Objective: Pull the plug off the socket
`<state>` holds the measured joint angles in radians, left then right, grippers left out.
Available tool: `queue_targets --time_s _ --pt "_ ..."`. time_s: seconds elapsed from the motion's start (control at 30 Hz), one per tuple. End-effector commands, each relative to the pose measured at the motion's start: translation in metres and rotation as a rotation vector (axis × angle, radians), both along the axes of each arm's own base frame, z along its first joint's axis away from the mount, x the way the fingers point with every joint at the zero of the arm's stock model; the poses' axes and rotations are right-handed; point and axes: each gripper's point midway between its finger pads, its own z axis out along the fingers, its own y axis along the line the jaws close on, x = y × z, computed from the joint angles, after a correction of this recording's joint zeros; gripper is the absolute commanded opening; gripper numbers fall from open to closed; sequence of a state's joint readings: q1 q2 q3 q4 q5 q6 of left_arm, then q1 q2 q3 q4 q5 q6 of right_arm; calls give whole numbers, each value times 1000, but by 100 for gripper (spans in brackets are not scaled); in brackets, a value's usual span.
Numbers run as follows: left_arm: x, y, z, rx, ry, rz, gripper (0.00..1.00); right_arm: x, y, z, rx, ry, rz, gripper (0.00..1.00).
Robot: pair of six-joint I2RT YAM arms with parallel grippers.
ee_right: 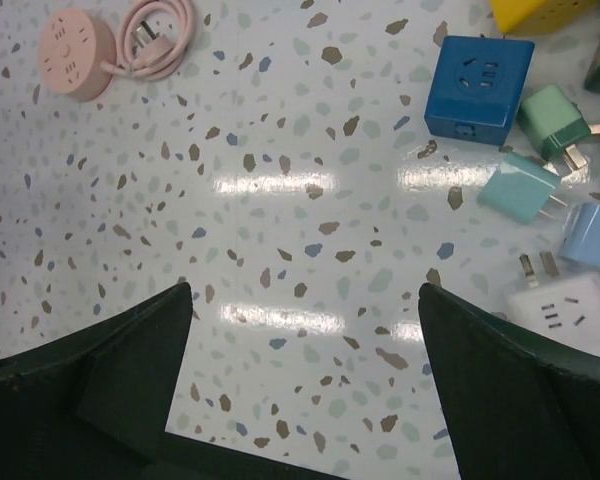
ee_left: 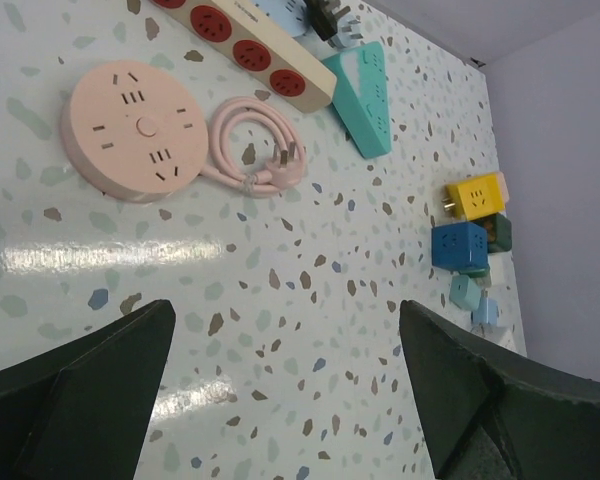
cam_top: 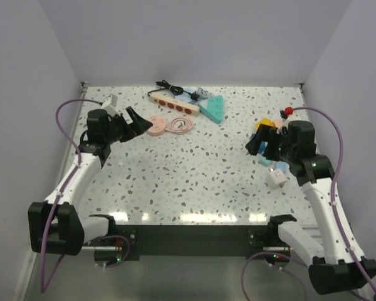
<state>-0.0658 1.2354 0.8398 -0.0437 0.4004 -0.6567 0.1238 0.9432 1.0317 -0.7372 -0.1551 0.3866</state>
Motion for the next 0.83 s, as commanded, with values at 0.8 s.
queue_targets --time_s 0.8 --pt "-73 0 32 64 -64 -87 100 -46 -22 18 -126 -91 -60 99"
